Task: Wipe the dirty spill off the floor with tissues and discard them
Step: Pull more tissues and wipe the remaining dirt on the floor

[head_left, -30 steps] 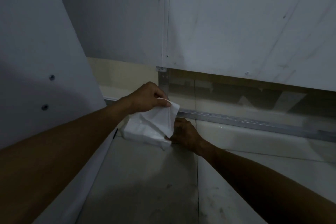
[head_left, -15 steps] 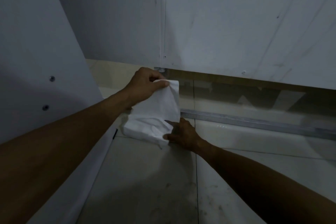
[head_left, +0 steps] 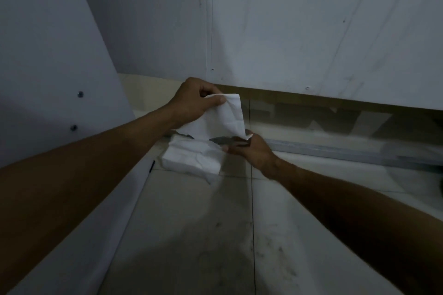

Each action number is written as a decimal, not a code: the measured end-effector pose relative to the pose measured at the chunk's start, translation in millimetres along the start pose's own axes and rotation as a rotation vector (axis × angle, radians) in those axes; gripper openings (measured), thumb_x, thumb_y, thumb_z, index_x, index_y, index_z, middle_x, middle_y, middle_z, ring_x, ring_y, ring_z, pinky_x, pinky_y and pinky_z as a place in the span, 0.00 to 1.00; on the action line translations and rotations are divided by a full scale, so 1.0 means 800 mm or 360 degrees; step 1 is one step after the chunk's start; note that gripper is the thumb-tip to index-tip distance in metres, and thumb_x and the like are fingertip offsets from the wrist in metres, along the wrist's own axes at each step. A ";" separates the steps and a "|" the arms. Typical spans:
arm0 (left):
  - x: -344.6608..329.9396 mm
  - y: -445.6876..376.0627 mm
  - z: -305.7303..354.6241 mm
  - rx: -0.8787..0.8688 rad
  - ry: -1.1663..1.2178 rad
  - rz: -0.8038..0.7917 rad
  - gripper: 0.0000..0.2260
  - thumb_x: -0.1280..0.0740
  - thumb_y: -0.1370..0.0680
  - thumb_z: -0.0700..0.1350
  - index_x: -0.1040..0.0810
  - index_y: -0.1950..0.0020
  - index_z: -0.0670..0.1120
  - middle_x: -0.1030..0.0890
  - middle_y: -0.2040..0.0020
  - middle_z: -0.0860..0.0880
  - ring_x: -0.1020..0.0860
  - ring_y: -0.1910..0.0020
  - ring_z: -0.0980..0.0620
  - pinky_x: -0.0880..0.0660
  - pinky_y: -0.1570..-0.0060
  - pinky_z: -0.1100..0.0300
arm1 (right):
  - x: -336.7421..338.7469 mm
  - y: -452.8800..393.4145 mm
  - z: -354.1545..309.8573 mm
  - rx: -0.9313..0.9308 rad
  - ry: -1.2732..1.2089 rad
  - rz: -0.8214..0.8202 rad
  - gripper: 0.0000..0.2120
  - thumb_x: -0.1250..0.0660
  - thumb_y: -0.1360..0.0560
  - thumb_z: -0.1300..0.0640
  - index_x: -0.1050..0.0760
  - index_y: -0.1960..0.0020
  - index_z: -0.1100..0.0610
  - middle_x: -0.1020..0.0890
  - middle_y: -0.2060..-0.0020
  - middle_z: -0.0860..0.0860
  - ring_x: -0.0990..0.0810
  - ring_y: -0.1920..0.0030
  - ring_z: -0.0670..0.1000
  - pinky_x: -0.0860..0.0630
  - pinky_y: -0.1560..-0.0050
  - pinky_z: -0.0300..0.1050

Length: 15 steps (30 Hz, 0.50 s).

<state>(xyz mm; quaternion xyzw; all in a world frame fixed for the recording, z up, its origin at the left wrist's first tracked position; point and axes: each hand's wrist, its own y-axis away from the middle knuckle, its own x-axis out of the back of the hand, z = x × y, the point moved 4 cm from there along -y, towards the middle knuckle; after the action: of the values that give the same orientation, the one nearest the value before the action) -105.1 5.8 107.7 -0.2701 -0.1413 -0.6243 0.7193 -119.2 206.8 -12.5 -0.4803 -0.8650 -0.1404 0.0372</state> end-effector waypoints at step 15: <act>0.028 0.054 0.094 0.0046 -0.0007 -0.0076 0.03 0.24 0.24 0.42 0.14 0.54 0.49 0.14 0.54 0.50 0.16 0.56 0.54 0.19 0.54 0.58 | 0.091 0.071 -0.119 0.0137 0.0387 0.0070 0.10 0.25 0.25 0.60 0.18 0.45 0.64 0.14 0.48 0.54 0.14 0.47 0.53 0.14 0.52 0.44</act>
<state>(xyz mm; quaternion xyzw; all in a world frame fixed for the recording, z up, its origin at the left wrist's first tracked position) -48.7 32.9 172.0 -0.2575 -0.1584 -0.6386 0.7077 -116.8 268.2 104.6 -0.4765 -0.8486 -0.1594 0.1656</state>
